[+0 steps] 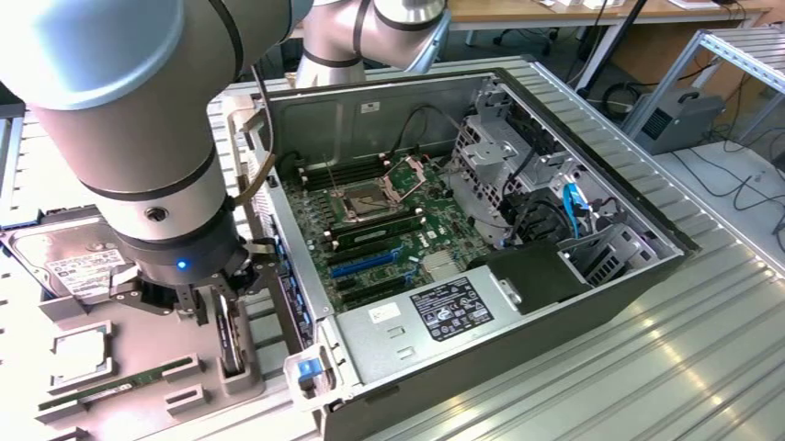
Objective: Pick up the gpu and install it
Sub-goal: 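Pick up the gpu and move the gpu toward the slot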
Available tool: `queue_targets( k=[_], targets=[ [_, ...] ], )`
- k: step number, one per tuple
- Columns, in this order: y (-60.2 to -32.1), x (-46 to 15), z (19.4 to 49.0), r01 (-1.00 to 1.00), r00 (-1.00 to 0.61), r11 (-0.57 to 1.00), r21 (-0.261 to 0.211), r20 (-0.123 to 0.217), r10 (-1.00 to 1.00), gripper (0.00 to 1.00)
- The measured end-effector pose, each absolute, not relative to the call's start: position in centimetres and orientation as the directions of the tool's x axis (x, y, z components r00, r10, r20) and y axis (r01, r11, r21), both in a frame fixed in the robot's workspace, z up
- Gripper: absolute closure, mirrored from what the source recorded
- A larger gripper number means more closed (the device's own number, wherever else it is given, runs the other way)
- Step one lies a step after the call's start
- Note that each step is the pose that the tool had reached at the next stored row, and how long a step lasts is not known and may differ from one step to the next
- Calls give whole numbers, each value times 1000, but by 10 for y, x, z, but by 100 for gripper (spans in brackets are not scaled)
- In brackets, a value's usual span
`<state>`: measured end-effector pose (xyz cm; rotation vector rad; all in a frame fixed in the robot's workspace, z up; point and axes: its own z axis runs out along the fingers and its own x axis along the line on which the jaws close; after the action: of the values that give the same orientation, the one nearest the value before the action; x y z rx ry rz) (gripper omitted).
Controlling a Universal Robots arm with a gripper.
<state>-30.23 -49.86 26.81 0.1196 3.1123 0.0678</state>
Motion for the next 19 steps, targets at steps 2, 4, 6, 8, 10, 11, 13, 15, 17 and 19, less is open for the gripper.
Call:
queue_targets(
  k=[2, 4, 6, 8, 10, 11, 13, 15, 17, 19],
  targets=[
    [-496, -302, 268, 76, -997, 996, 45, -25, 77, 64],
    [-490, -302, 267, 76, -997, 996, 45, -25, 77, 64],
    [-488, -302, 266, 76, -997, 996, 44, -25, 77, 64],
    [-487, -302, 265, 76, -997, 996, 45, -25, 77, 64],
    [-487, -301, 264, 76, -997, 996, 44, -25, 77, 64],
    [-487, -300, 264, 76, -997, 996, 44, -25, 77, 64],
    [-487, -299, 263, 76, -997, 996, 44, -25, 77, 64],
    [-487, -299, 257, 76, -997, 996, 44, -25, 77, 64],
    [-487, -299, 250, 76, -997, 996, 44, -25, 77, 64],
    [-487, -299, 246, 76, -997, 996, 44, -25, 77, 64]
  ],
)
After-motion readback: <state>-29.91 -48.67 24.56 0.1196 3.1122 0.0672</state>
